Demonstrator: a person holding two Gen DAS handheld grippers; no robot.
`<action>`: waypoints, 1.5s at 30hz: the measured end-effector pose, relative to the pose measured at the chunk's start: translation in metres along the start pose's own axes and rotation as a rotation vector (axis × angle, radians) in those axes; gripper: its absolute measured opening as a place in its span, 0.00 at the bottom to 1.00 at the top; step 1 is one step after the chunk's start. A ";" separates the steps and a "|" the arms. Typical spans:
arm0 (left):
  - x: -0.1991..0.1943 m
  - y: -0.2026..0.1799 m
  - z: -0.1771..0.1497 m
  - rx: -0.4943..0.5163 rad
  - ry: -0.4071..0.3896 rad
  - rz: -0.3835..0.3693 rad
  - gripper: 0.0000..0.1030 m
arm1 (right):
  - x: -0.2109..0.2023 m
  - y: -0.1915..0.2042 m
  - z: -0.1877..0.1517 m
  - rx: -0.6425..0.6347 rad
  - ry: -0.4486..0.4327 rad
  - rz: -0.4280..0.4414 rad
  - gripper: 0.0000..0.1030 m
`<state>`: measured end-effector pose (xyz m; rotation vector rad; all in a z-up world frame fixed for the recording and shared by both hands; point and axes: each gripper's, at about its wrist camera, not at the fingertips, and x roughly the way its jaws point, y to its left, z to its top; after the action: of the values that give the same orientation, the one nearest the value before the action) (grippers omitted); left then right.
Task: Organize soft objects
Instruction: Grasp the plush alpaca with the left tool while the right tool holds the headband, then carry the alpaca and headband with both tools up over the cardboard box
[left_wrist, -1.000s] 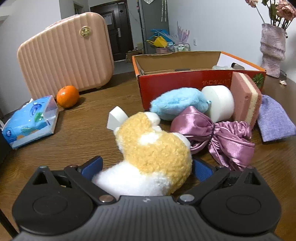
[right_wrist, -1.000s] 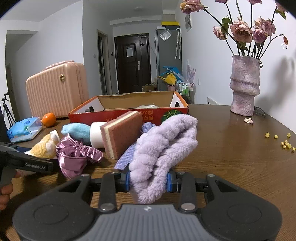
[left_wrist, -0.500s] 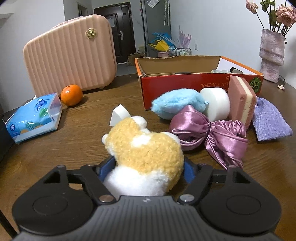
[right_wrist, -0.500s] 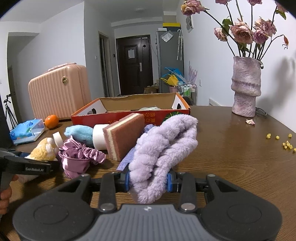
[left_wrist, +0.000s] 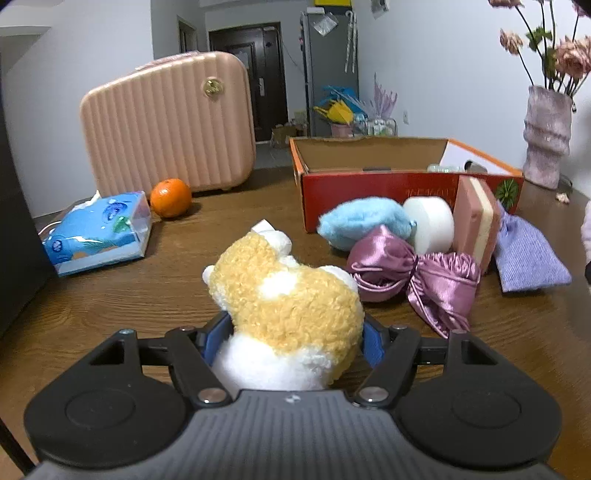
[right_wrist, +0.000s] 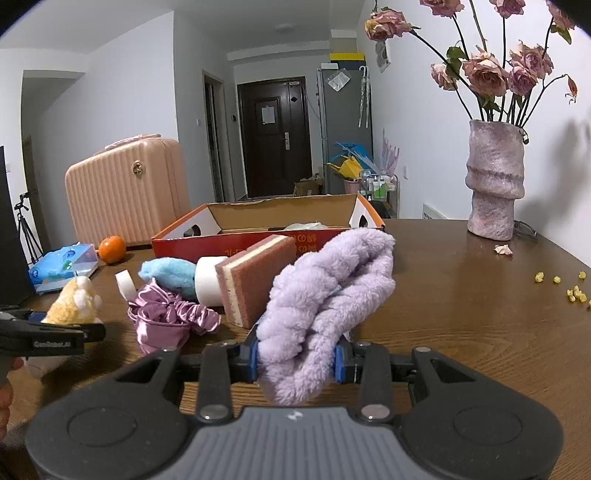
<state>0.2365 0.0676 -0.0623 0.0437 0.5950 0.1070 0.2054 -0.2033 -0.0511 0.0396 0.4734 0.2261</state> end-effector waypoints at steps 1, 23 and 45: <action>-0.003 0.001 0.000 -0.008 -0.009 -0.001 0.69 | 0.000 0.000 0.000 0.000 -0.001 0.001 0.34; -0.065 0.000 0.007 -0.083 -0.197 -0.007 0.69 | -0.002 0.002 0.001 -0.010 -0.018 0.000 0.34; -0.062 -0.020 0.036 -0.123 -0.239 -0.032 0.69 | 0.005 0.007 0.025 -0.073 -0.131 0.015 0.34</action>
<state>0.2079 0.0406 0.0008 -0.0715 0.3491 0.1053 0.2200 -0.1944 -0.0303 -0.0136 0.3343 0.2542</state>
